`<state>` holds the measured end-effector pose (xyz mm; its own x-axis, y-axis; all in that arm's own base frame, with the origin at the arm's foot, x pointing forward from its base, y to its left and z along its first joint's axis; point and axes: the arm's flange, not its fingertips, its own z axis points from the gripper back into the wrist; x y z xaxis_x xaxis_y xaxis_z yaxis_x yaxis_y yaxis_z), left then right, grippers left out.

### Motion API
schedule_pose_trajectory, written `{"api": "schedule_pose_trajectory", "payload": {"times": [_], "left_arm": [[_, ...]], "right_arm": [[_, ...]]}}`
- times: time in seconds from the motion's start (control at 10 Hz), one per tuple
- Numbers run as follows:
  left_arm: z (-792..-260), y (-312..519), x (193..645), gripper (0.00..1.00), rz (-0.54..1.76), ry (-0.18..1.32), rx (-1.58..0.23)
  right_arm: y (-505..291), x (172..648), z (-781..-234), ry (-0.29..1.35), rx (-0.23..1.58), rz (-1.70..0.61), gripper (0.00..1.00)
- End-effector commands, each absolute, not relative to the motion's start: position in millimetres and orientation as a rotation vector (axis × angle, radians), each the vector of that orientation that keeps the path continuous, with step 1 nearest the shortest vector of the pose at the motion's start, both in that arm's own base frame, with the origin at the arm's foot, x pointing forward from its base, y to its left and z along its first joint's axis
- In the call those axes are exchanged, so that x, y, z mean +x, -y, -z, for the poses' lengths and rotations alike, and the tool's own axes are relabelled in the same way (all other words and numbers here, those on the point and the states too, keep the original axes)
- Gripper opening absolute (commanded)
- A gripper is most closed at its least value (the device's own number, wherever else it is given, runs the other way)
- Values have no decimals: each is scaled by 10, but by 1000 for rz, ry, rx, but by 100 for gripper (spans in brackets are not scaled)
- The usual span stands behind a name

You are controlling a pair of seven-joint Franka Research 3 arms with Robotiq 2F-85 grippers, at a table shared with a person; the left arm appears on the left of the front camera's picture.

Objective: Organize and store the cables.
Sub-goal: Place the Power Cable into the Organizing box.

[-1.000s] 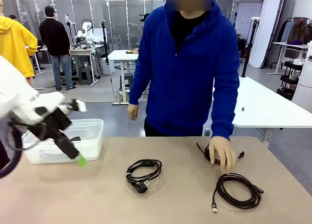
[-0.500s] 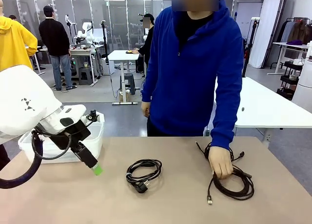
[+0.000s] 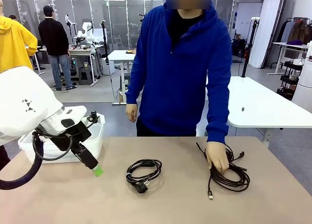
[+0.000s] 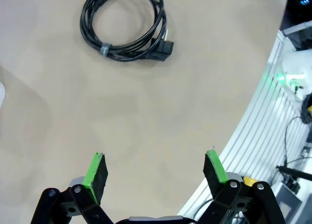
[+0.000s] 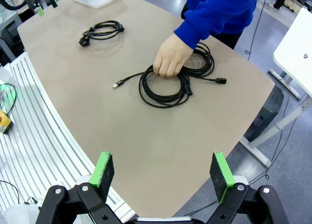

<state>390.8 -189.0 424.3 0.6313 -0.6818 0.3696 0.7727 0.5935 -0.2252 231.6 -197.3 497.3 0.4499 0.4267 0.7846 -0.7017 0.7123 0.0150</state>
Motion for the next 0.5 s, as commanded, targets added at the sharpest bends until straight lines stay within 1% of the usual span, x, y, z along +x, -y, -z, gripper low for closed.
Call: {"api": "schedule_pose_trajectory", "payload": {"times": [0.0,0.2,0.3,0.4], "left_arm": [[-4177,2200,4032,100,691,168,-343],[-4176,2498,4188,100,544,83,-311],[-4189,2610,4267,100,482,71,-299],[-4181,2701,4297,100,481,82,-276]], "right_arm": [[1988,2300,-4979,857,367,-731,100],[1988,2300,-4979,857,367,-731,100],[1988,2300,-4979,857,367,-731,100],[1988,2300,-4979,857,367,-731,100]]}}
